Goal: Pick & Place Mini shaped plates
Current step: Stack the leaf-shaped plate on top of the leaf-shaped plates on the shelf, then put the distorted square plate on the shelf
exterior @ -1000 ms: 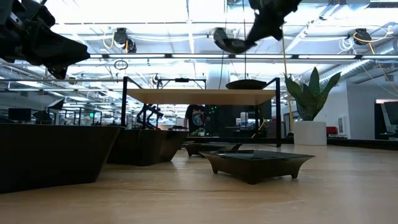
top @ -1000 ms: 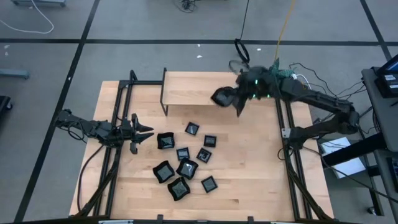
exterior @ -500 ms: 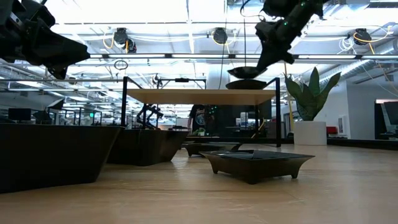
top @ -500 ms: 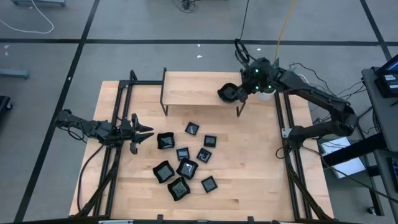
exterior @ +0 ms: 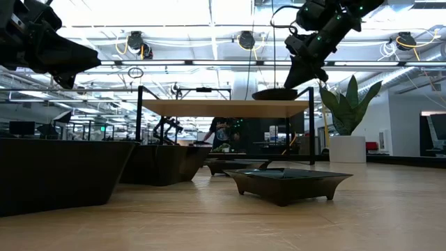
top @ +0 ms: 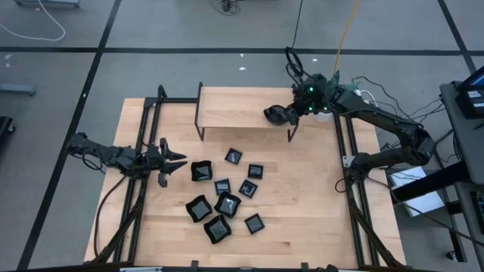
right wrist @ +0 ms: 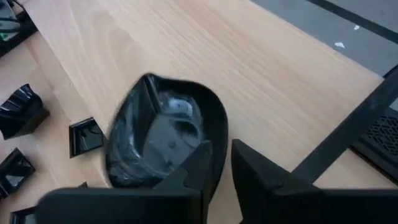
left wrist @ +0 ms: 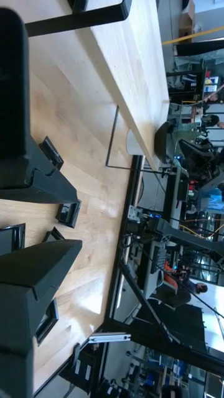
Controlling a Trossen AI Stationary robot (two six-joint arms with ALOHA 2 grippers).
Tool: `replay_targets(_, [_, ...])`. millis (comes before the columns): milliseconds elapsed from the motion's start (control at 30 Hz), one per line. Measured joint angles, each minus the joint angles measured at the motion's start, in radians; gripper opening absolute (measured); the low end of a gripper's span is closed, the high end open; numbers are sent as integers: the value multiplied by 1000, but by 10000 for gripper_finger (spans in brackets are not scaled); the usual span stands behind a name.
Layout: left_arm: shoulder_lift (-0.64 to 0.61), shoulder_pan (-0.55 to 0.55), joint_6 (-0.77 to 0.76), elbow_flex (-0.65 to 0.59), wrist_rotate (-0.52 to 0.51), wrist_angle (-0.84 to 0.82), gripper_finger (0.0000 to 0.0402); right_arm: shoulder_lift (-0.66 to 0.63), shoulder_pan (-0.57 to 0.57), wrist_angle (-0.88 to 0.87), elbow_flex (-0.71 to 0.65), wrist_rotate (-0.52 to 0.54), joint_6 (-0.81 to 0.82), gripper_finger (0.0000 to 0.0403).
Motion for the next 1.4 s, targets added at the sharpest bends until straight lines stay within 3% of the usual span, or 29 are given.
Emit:
replay_targets(200, [0, 0, 0, 0, 0, 0, 106, 0, 14, 61, -41, -8, -26, 86])
replay_targets(500, [0, 0, 0, 0, 0, 0, 106, 0, 58, 177, -53, -136, -26, 119])
replay_targets(933, [0, 0, 0, 0, 0, 0, 106, -5, 75, 177, -53, -141, 3, 157])
replay_targets(1200, [0, 0, 0, 0, 0, 0, 106, -5, 154, 333, -53, -493, -48, 157])
replay_targets(1300, [0, 0, 0, 0, 0, 0, 106, -5, 240, 444, -53, -525, -121, 157])
replay_targets(1400, [0, 0, 0, 0, 0, 0, 106, -1, 323, 538, -53, -477, -199, 157])
